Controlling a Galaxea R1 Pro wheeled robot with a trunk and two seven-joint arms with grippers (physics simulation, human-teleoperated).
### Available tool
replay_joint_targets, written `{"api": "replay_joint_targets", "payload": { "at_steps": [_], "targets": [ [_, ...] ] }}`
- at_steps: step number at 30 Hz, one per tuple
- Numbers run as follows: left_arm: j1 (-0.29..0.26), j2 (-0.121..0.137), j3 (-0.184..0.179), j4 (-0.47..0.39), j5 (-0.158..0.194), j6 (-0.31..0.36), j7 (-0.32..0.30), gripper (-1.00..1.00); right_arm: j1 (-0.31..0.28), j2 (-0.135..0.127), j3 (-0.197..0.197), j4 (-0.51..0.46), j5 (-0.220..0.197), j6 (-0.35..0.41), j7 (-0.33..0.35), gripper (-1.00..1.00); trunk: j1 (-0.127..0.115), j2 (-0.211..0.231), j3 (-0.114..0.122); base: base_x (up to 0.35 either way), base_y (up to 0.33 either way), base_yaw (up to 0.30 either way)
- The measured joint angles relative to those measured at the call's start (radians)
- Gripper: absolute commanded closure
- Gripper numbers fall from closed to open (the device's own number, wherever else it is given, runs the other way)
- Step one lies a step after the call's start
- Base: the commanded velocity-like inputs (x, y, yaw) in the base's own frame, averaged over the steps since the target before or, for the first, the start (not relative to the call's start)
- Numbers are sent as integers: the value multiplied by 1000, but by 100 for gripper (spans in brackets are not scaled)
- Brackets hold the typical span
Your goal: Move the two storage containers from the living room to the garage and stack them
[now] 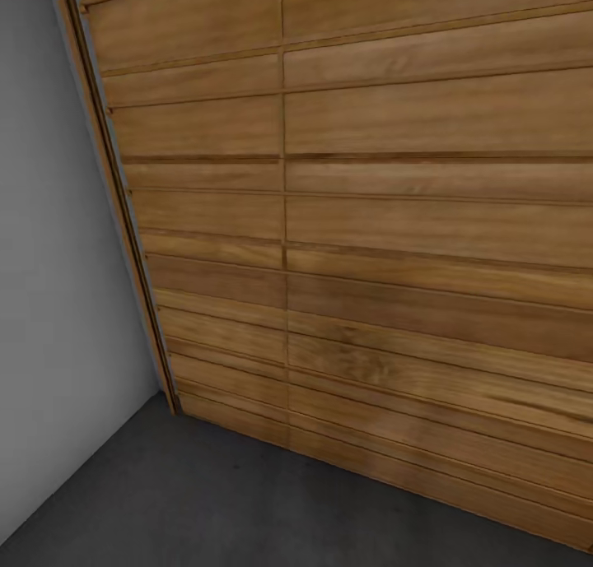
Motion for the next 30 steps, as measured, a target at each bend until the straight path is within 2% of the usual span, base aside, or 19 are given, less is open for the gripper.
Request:
{"api": "replay_joint_targets", "payload": {
  "at_steps": [30],
  "targets": [
    [0,0,0,0,0,0,0,-100,0,5,-2,0,-1,-1,0,-100,0,0,13,0,0,268]
  ]
}}
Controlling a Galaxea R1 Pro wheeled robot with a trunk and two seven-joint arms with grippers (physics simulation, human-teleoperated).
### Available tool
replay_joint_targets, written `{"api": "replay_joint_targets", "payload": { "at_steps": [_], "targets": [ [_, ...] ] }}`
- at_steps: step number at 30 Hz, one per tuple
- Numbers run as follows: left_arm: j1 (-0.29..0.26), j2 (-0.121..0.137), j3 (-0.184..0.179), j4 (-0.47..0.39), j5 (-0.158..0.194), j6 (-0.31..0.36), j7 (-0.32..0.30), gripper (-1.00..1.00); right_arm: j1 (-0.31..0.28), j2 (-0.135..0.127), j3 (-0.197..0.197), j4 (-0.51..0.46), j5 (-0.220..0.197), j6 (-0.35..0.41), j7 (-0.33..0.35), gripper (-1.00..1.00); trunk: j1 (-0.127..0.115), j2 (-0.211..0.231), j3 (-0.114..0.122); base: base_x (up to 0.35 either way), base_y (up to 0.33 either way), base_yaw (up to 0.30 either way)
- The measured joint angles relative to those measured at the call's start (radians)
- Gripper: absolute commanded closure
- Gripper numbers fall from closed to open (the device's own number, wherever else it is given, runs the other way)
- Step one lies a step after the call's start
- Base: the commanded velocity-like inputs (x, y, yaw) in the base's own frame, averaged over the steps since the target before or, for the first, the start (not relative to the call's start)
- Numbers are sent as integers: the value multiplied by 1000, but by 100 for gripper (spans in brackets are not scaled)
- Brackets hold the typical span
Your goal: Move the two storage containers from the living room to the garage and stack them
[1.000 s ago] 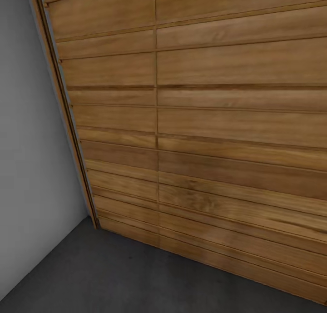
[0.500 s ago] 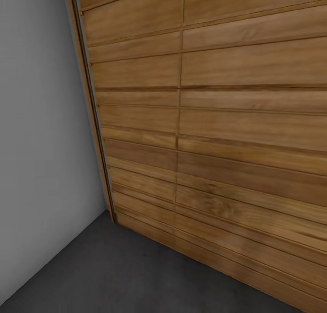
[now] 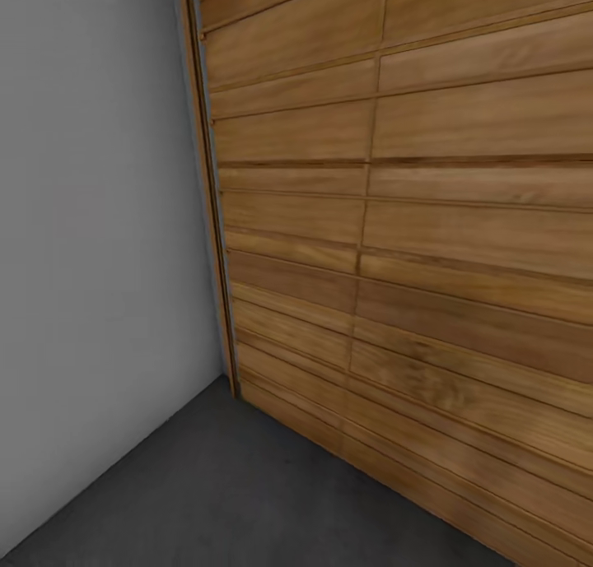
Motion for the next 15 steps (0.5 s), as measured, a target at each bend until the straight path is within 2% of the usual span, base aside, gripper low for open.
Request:
{"api": "replay_joint_targets", "payload": {
  "at_steps": [15],
  "targets": [
    [0,0,0,0,0,0,0,-100,0,1,-5,0,-4,-1,-1,-100,0,0,8,0,0,268]
  ]
}}
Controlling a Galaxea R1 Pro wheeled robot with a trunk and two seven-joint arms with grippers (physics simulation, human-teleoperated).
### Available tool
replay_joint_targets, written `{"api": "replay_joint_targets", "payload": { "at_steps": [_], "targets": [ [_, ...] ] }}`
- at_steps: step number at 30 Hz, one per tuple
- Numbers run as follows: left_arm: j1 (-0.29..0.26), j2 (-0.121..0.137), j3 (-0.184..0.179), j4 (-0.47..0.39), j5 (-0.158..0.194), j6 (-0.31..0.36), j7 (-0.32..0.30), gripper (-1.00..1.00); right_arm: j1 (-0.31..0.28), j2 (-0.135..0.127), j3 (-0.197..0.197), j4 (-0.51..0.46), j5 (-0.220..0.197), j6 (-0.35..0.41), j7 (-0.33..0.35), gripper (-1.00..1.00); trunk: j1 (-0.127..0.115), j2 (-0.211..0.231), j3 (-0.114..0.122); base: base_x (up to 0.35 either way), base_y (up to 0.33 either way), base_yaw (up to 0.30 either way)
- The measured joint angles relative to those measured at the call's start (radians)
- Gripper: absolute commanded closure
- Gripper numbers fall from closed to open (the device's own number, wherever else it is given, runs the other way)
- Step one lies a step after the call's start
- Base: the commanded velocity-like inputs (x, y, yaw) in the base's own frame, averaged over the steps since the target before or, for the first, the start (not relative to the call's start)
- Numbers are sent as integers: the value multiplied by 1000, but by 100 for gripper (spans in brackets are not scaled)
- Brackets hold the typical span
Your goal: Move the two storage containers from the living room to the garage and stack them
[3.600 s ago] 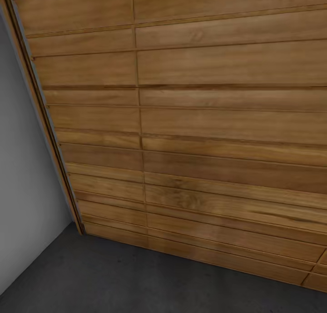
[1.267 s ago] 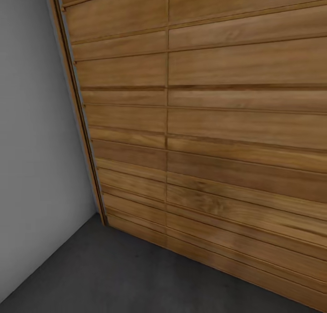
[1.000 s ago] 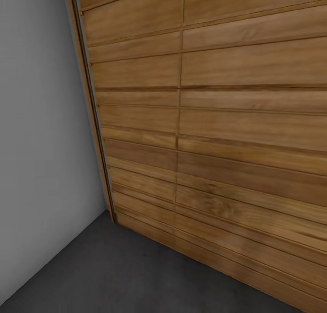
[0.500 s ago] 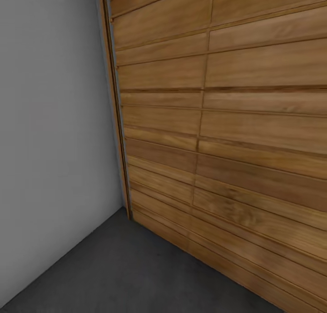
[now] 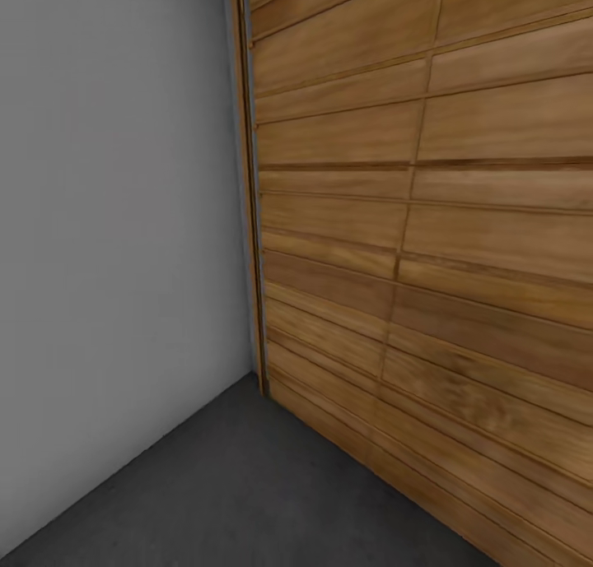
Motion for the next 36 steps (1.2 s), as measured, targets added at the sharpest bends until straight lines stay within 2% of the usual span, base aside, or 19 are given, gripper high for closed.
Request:
{"api": "replay_joint_targets", "payload": {
  "at_steps": [36],
  "targets": [
    [0,0,0,0,0,0,0,-100,0,0,0,1,0,5,0,-100,0,0,24,0,0,266]
  ]
}}
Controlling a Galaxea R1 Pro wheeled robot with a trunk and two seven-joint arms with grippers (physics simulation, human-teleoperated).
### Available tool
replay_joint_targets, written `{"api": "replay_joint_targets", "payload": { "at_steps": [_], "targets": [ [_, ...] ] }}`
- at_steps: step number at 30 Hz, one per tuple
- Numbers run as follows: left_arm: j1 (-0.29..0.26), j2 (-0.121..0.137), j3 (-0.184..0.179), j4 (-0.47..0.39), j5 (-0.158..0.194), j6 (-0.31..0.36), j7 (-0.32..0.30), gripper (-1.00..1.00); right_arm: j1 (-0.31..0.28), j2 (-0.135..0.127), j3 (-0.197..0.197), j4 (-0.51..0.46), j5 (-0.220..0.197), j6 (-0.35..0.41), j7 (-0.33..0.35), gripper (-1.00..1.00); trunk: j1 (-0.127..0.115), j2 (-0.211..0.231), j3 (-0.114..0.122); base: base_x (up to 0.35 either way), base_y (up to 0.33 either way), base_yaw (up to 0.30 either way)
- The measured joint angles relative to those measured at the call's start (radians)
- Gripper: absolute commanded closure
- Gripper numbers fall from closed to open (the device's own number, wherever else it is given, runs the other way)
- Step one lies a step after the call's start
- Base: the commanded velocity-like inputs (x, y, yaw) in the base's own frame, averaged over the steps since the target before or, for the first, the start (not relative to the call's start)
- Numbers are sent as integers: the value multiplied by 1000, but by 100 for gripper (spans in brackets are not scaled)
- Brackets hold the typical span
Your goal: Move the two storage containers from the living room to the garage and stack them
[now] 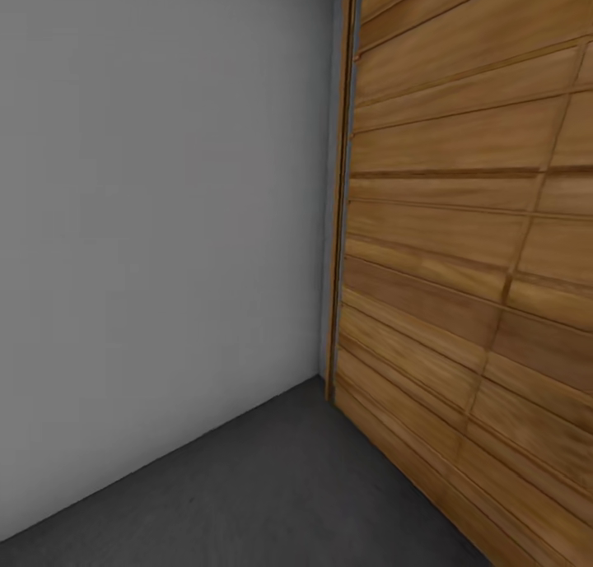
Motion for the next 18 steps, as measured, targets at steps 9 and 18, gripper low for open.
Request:
{"api": "replay_joint_targets", "payload": {
  "at_steps": [9,18],
  "targets": [
    [0,0,0,0,0,0,0,-100,0,0,1,0,0,0,0,-100,0,0,4,0,0,266],
    [0,0,0,0,0,0,0,-100,0,0,2,0,1,0,0,-100,0,0,8,0,0,266]
  ]
}}
